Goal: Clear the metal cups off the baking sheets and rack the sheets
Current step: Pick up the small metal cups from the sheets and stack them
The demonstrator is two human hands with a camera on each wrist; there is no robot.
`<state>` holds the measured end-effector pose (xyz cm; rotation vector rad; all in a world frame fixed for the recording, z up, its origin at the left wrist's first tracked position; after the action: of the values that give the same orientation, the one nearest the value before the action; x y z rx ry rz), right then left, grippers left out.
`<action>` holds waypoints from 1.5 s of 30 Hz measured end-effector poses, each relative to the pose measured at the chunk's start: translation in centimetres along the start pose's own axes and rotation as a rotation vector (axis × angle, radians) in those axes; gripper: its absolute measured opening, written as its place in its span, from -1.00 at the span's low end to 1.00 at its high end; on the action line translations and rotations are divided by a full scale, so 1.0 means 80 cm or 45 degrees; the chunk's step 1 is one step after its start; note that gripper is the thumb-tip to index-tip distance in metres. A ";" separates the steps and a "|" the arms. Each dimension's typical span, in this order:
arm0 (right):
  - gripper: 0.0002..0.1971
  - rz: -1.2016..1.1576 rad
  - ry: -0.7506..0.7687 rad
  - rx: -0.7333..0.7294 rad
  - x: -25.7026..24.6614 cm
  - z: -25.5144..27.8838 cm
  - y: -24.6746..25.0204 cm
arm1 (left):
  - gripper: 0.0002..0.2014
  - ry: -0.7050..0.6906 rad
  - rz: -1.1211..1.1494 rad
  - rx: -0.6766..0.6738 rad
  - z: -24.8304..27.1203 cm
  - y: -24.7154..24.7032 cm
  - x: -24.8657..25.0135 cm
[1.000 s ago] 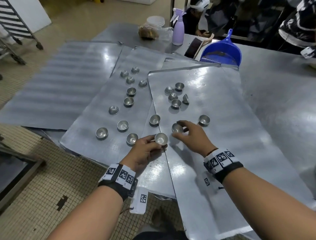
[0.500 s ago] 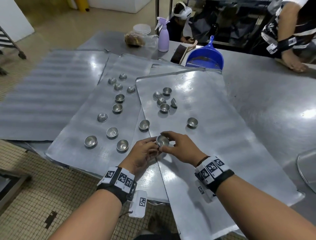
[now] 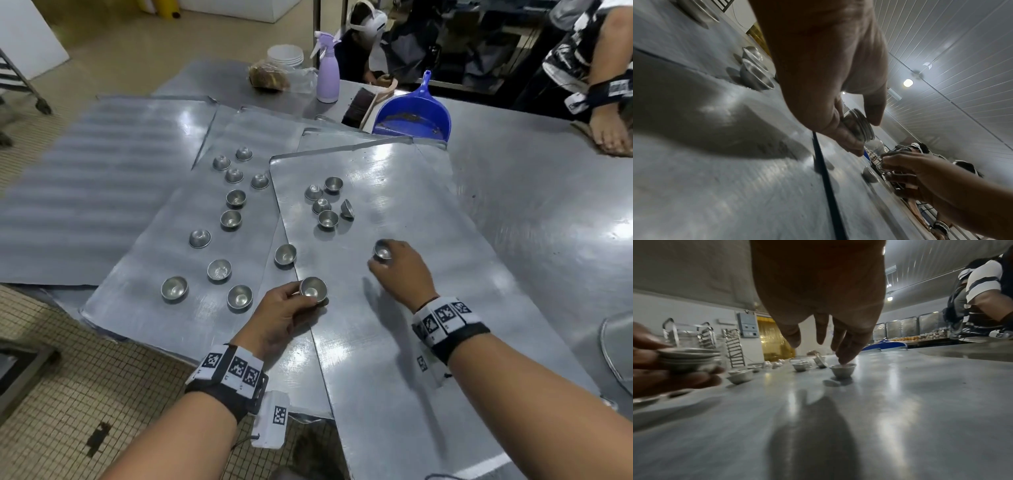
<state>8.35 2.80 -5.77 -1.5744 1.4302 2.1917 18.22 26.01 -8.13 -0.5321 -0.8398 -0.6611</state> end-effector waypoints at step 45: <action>-0.39 -0.265 0.217 -0.505 -0.084 0.080 -0.108 | -0.68 -0.086 0.124 -0.027 0.027 0.031 0.003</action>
<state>11.70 15.06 -5.72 -1.9713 0.8432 2.3623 19.09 29.03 -7.14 -0.6132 -0.8658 -0.5658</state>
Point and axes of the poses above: each hand's wrist, its own z-axis away from the middle knuckle, its own y-axis out of the back of the hand, x = y × z, the point moved 4 cm from there along -z, towards the middle knuckle, and after that the axes turned 14 degrees about -z, right-handed, at the moved point
